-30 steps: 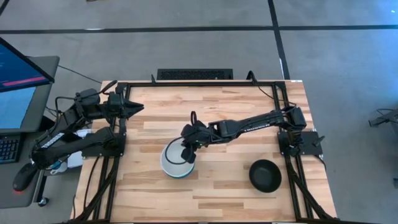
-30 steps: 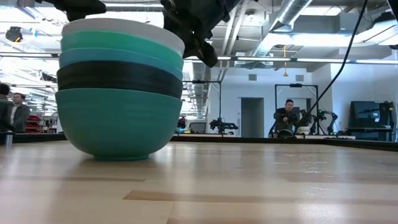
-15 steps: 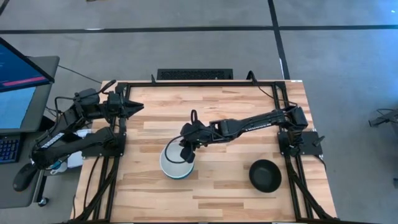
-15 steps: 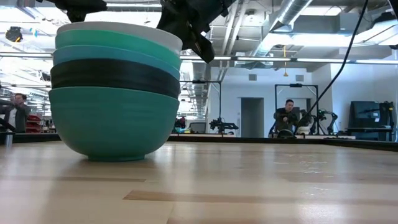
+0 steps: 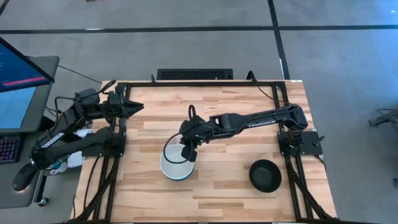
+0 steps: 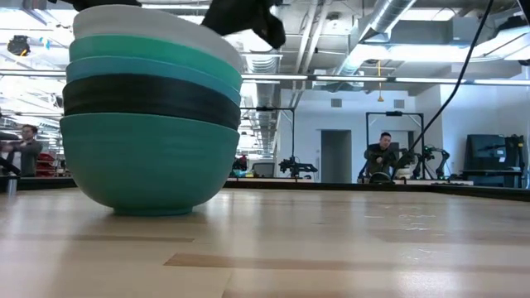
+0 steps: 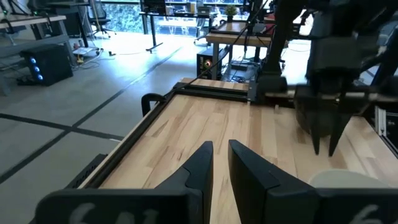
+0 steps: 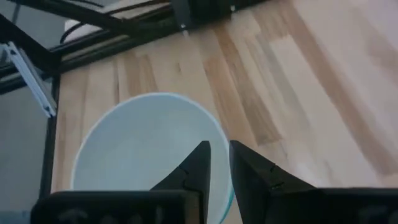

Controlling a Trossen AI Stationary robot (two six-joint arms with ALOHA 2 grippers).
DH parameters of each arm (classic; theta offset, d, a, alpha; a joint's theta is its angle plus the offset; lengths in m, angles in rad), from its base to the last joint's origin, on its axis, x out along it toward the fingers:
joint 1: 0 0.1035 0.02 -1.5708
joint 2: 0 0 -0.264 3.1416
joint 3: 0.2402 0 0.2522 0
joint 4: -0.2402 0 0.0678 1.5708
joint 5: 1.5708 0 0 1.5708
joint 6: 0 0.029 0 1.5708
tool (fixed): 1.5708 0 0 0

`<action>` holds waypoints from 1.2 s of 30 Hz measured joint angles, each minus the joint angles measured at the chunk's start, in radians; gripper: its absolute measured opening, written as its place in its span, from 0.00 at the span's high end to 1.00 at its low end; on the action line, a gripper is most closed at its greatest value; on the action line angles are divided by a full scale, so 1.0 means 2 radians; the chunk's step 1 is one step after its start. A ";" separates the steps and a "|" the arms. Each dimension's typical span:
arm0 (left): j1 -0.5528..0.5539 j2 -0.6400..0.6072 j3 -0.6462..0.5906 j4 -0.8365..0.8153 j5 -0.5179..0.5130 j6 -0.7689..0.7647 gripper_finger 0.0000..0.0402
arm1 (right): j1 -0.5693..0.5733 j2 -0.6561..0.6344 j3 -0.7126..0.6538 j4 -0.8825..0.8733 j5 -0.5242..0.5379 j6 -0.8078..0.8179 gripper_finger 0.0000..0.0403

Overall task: Nest bowls inside each other
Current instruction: Stack the black bowl on the white bowl

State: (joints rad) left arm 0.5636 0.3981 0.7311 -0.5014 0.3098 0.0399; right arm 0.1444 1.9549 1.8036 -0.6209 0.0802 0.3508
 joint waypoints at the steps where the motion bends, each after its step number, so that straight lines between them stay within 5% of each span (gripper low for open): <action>1: 0.000 0.000 0.000 0.000 0.000 0.000 0.90 | 0.001 0.000 0.008 -0.008 0.002 -0.005 0.80; 11: 0.000 0.000 0.000 0.000 0.011 -0.004 0.90 | 0.004 0.000 0.021 -0.125 0.047 -0.020 0.80; 26: 0.000 0.000 0.000 -0.001 0.014 -0.018 0.90 | 0.041 -0.060 0.013 -0.234 0.185 0.017 0.80; 36: 0.000 0.000 0.000 0.000 0.014 -0.038 0.90 | 0.098 -0.202 -0.156 -0.230 0.225 0.146 0.80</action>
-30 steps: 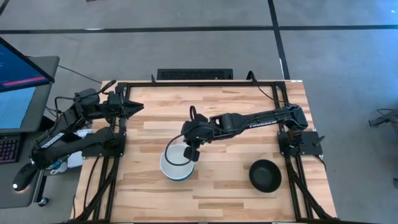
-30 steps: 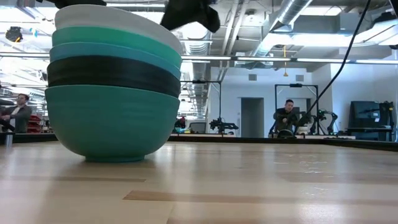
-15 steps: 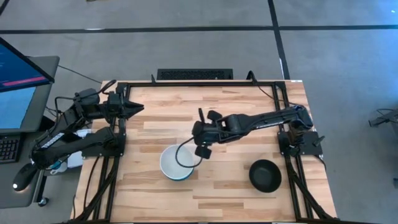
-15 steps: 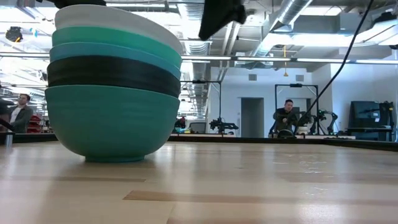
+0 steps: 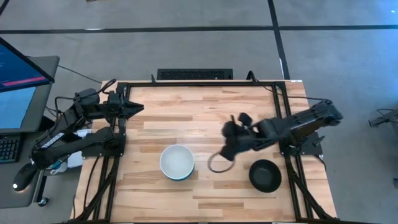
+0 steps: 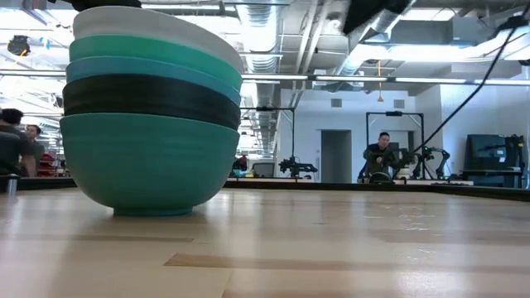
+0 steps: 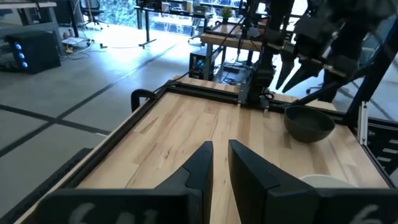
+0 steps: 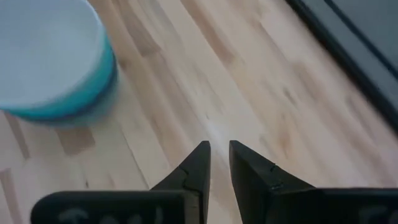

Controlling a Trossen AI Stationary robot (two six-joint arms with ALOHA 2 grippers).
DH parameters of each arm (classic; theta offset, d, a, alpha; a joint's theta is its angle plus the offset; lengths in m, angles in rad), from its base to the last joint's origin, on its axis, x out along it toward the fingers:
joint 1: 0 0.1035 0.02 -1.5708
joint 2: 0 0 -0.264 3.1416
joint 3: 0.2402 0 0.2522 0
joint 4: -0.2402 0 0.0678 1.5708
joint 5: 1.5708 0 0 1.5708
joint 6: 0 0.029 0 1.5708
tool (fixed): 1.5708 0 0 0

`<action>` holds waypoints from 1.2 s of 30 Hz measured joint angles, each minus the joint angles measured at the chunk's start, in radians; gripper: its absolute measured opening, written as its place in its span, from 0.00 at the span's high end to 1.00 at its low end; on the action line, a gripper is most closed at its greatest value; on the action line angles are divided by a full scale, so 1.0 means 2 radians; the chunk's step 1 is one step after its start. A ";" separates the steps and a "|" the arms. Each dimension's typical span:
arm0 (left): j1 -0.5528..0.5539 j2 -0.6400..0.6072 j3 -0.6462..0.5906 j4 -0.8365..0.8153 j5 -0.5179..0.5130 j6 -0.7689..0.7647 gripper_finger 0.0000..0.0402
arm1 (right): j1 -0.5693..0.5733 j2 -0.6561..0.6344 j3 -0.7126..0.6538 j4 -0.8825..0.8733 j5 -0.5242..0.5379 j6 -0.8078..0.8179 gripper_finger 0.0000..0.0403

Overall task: Nest bowls inside each other
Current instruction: Stack the black bowl on the white bowl

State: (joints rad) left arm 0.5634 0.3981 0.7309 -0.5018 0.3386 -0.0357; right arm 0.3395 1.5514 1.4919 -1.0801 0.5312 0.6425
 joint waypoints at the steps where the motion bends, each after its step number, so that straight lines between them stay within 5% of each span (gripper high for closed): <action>1: 0.000 0.000 0.000 0.000 -0.001 -0.002 0.90 | 0.008 -0.018 -0.029 0.005 0.003 0.022 0.80; 8: 0.000 0.000 0.000 0.002 -0.016 -0.005 0.90 | 0.062 -0.119 -0.184 0.023 -0.017 0.150 0.80; 22: 0.000 0.005 0.000 0.045 -0.055 -0.041 0.90 | 0.181 -0.235 -0.305 -0.028 -0.129 0.191 0.80; 36: -0.054 0.100 0.000 0.016 0.077 -0.007 0.90 | 0.242 -0.256 -0.334 -0.047 -0.162 0.172 0.80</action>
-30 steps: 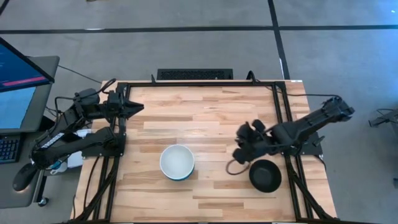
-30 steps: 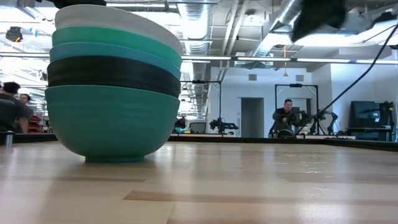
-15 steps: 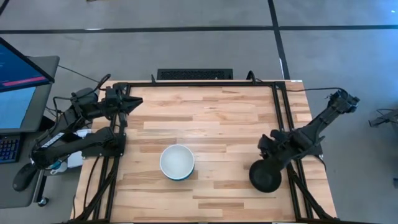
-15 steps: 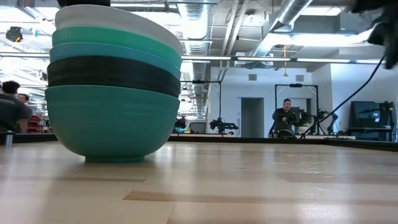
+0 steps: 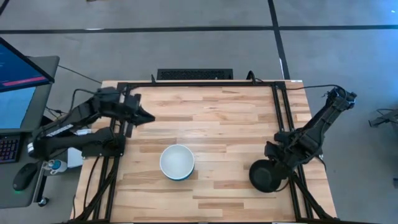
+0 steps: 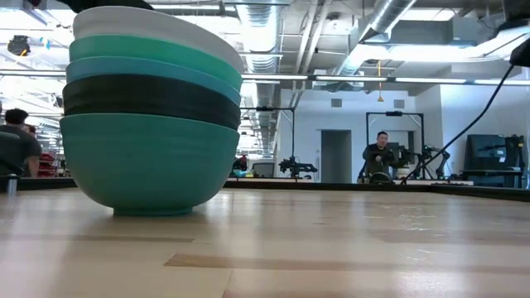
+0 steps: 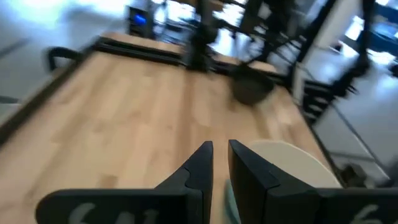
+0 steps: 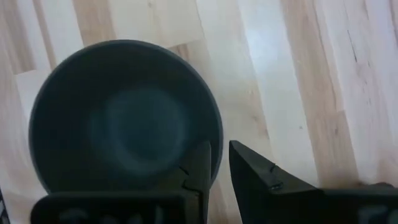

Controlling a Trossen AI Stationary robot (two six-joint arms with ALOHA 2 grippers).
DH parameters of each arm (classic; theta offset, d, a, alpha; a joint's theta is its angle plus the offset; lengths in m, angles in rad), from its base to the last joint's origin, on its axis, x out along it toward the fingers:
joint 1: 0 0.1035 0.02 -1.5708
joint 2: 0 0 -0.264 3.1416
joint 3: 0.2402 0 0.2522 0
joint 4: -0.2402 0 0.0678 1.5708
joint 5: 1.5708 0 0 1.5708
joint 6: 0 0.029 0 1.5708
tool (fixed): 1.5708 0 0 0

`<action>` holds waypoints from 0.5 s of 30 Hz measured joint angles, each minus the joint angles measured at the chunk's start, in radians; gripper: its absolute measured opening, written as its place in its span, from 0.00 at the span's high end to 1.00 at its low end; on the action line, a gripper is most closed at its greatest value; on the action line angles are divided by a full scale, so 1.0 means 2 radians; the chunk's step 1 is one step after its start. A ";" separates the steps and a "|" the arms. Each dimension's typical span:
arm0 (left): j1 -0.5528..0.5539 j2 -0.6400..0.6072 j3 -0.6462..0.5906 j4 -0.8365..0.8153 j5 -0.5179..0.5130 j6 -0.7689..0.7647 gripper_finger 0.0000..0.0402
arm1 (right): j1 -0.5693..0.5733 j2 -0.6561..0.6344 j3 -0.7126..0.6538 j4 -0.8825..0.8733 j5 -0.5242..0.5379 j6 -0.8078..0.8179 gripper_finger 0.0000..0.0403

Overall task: Nest bowls inside each other
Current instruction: Stack the black bowl on the white bowl

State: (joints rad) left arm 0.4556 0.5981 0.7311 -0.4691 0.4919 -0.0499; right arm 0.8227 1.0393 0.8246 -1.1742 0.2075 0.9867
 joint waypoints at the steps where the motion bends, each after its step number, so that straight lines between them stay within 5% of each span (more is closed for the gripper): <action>1: -0.005 0.008 0.000 -0.001 0.010 0.006 0.90 | 0.000 0.000 0.000 -0.002 0.000 0.000 0.80; 15: -0.035 0.045 0.000 0.105 0.040 0.034 0.90 | -0.005 0.022 -0.034 0.028 -0.072 -0.023 0.80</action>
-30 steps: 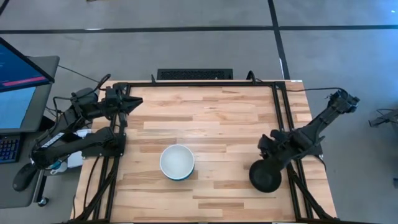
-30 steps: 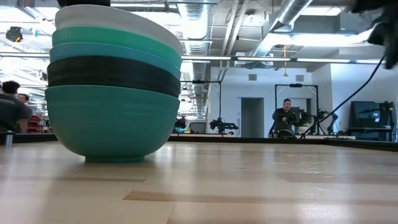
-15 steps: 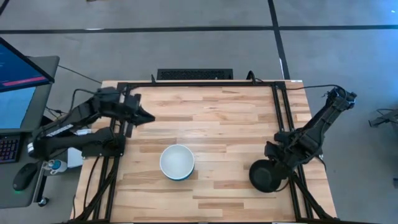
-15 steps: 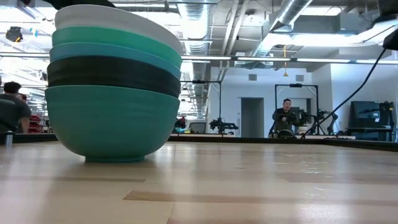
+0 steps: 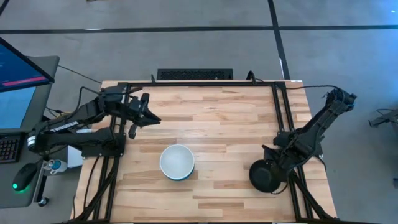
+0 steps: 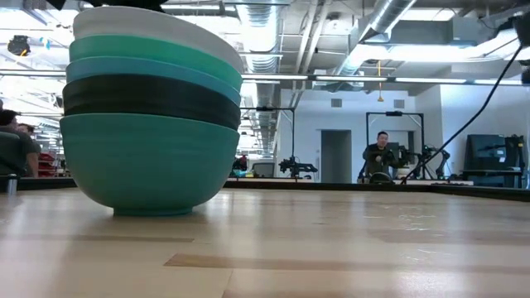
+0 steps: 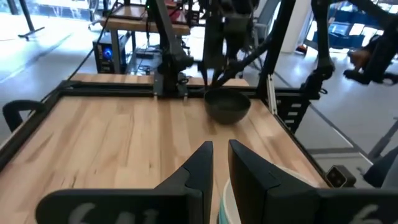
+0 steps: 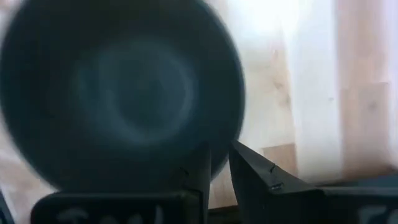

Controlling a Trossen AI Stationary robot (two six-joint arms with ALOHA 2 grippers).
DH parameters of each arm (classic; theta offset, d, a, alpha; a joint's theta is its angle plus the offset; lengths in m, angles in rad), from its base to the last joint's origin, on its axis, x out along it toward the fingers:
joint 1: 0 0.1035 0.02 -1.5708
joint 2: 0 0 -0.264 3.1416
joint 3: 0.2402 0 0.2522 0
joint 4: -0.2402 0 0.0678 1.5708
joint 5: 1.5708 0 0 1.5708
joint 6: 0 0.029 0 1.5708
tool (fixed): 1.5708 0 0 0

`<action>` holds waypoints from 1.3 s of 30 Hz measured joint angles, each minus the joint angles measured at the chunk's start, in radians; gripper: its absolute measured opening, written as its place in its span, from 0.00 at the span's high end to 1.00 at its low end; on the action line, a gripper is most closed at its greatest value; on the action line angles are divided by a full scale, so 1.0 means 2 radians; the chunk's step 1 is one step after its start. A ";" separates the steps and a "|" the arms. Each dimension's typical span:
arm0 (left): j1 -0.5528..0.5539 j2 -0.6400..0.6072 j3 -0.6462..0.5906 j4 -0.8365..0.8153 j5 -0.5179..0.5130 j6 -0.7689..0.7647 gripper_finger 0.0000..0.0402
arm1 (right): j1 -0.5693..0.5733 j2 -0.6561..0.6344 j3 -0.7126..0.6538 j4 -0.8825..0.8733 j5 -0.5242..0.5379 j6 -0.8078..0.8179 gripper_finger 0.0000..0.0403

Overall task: Nest bowls inside each other
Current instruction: Stack the black bowl on the white bowl

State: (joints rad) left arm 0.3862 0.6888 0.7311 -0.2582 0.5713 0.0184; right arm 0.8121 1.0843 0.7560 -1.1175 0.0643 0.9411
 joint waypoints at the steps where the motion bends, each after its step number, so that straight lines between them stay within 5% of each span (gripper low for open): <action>1: 0.000 -0.001 0.000 0.001 0.000 -0.003 0.90 | -0.004 0.002 -0.011 0.015 -0.007 0.000 0.80; 19: 0.000 -0.001 0.006 0.020 -0.005 -0.029 0.90 | -0.091 0.013 -0.032 0.075 -0.019 -0.087 0.80; 39: 0.000 -0.001 0.006 0.020 -0.030 -0.033 0.90 | -0.096 0.013 -0.012 0.058 -0.015 -0.126 0.80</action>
State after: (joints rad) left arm 0.3866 0.6872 0.7437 -0.2184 0.5106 -0.0475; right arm 0.6201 1.1110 0.7330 -1.0005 0.0345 0.6891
